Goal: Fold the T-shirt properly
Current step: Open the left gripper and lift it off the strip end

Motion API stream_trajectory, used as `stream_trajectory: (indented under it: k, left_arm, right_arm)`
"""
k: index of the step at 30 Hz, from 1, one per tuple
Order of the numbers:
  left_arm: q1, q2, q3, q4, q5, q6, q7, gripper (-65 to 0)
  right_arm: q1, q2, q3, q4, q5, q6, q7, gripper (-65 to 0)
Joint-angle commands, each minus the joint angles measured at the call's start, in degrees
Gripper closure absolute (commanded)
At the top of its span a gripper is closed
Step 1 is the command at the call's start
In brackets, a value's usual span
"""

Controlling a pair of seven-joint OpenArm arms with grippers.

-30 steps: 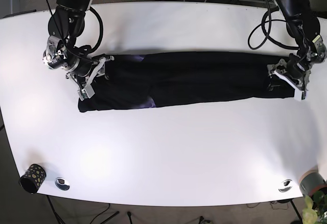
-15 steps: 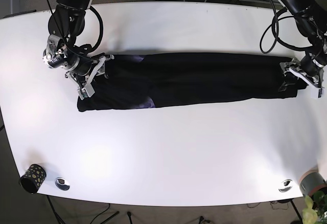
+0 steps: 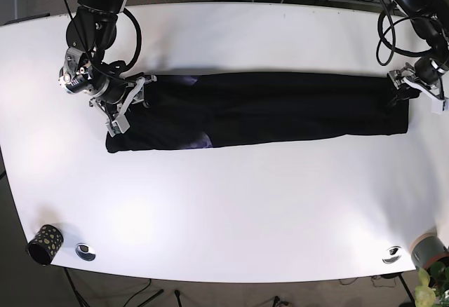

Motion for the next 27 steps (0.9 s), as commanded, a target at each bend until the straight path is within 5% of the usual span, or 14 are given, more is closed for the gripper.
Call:
stream_trajectory:
  k: [1, 15, 27]
  left_arm:
    - [-0.3, -0.9, 0.3, 0.1, 0.8, 0.0, 0.4, -60.6]
    - [-0.5, -0.9, 0.6, 0.6, 0.8, 0.0, 0.5, -59.7]
    - [-1.9, -3.8, 0.6, -1.9, 6.0, 0.0, -1.0, -56.5]
  right_arm:
    - [0.7, 0.5, 0.2, 0.7, -0.3, -0.1, -0.5, -25.4]
    - [0.6, 0.5, 0.4, 0.6, -0.3, -0.1, -0.4, -25.4]
    - [0.5, 0.5, 0.4, 0.7, -0.3, -0.1, -0.4, -25.4]
